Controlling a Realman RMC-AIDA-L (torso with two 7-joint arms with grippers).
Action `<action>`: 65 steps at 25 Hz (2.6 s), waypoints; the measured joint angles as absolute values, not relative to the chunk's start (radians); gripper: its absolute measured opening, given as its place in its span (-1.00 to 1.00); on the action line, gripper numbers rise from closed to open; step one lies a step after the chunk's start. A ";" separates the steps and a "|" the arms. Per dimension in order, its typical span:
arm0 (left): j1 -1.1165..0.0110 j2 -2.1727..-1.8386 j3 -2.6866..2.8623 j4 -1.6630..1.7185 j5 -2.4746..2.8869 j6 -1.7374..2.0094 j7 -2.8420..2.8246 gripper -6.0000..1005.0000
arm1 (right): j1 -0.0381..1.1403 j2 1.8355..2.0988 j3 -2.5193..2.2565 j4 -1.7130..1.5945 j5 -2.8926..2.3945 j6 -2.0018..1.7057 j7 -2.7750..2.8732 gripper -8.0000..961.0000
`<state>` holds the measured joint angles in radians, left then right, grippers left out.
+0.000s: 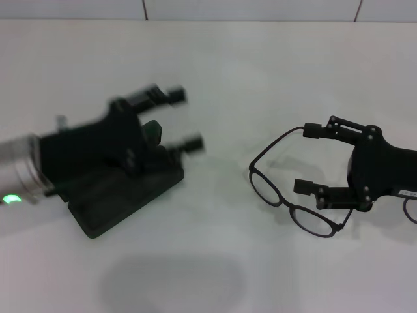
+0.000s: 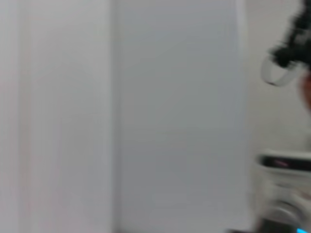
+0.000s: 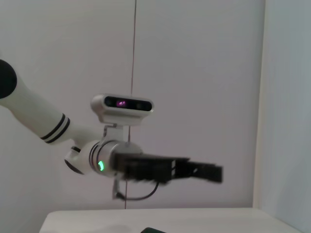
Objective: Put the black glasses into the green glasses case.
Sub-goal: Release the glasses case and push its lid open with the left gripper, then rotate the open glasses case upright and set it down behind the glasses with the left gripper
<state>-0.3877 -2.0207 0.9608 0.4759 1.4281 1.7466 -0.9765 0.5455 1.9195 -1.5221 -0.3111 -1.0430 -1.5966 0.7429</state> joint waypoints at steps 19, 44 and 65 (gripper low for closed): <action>-0.335 -2.092 0.908 1.169 2.209 1.476 -1.736 0.61 | 0.569 1.933 -1.522 -0.337 -1.039 -1.527 0.747 0.80; -0.482 -2.086 0.963 1.152 2.187 1.415 -1.606 -0.55 | 0.570 1.967 -1.529 -0.347 -1.143 -1.536 0.714 0.80; -0.799 -2.092 1.228 0.900 2.262 1.212 -1.620 -0.33 | 0.561 1.997 -1.527 -0.347 -1.170 -1.529 0.712 0.79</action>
